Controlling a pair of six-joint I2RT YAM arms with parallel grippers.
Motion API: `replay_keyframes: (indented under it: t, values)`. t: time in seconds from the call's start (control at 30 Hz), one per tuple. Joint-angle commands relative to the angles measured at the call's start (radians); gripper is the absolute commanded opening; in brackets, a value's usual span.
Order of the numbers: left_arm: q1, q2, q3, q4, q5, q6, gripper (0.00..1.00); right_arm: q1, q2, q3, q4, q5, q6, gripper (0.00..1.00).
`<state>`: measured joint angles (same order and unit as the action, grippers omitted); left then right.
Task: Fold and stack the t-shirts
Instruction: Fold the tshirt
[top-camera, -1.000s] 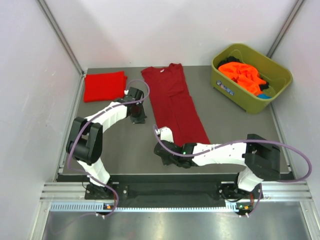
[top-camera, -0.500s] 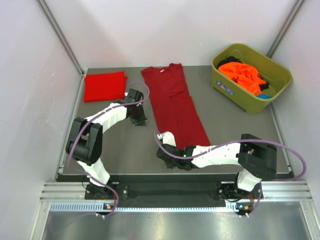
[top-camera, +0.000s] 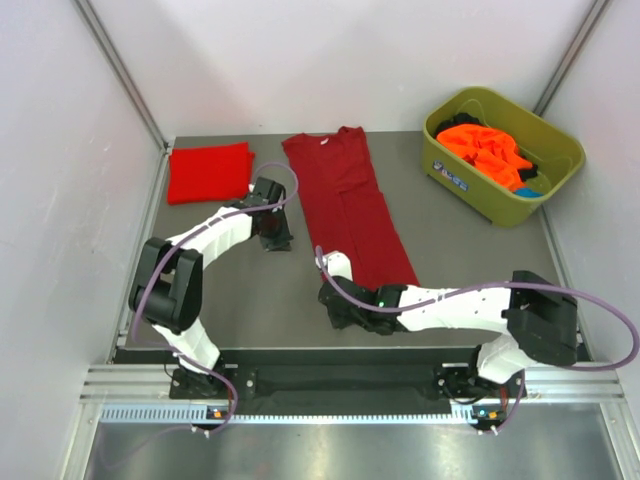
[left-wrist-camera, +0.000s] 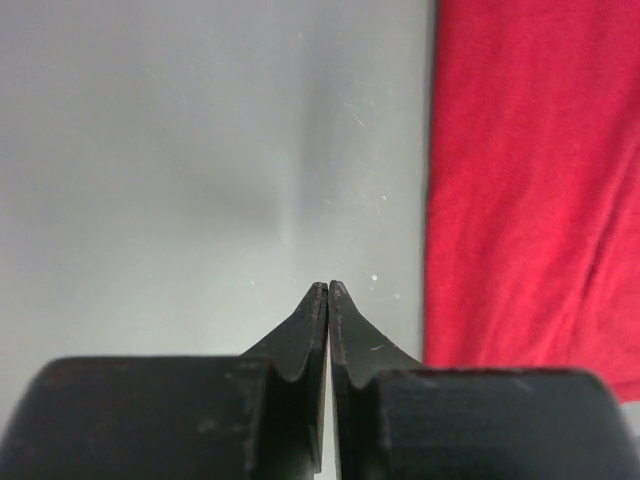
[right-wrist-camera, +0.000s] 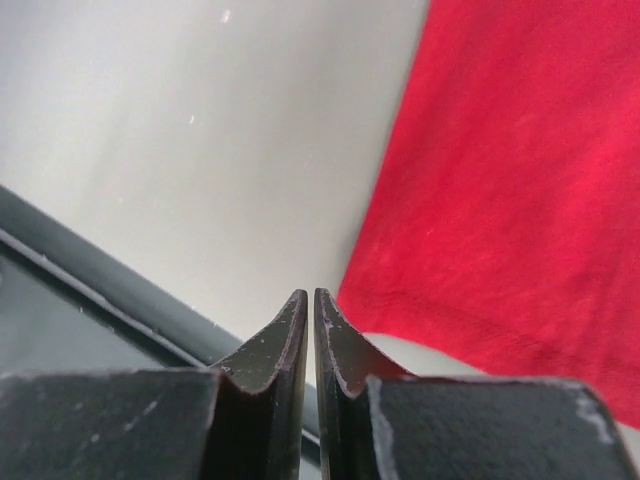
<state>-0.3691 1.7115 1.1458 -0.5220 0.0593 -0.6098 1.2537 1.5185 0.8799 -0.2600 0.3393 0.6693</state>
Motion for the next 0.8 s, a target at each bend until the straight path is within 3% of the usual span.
replay_keyframes:
  t: [0.0,0.1,0.23,0.57,0.67,0.7,0.77]
  values:
    - [0.004,-0.076,-0.026,0.039,0.046,-0.004,0.09,-0.036,-0.029,0.011,0.022,0.029,-0.033,0.07]
    - [0.002,-0.099,-0.086,0.085,0.108,-0.021,0.22,-0.046,0.018,-0.013,0.074,0.001,-0.046,0.07]
    - [0.002,-0.139,-0.145,0.114,0.140,-0.025,0.29,-0.046,0.083,-0.041,0.086,-0.003,-0.011,0.06]
    - [-0.001,-0.374,-0.314,0.131,0.181,-0.039,0.40,-0.046,0.005,-0.052,0.061,-0.019,-0.011,0.07]
    - [-0.025,-0.417,-0.362,0.186,0.258,-0.067,0.41,-0.050,-0.073,-0.012,0.021,-0.055,-0.020,0.17]
    - [-0.039,-0.430,-0.382,0.198,0.257,-0.083,0.41,-0.051,-0.090,0.001,0.002,-0.063,-0.022,0.27]
    - [-0.083,-0.467,-0.405,0.221,0.251,-0.113,0.43,-0.076,-0.144,0.021,-0.030,-0.069,-0.022,0.31]
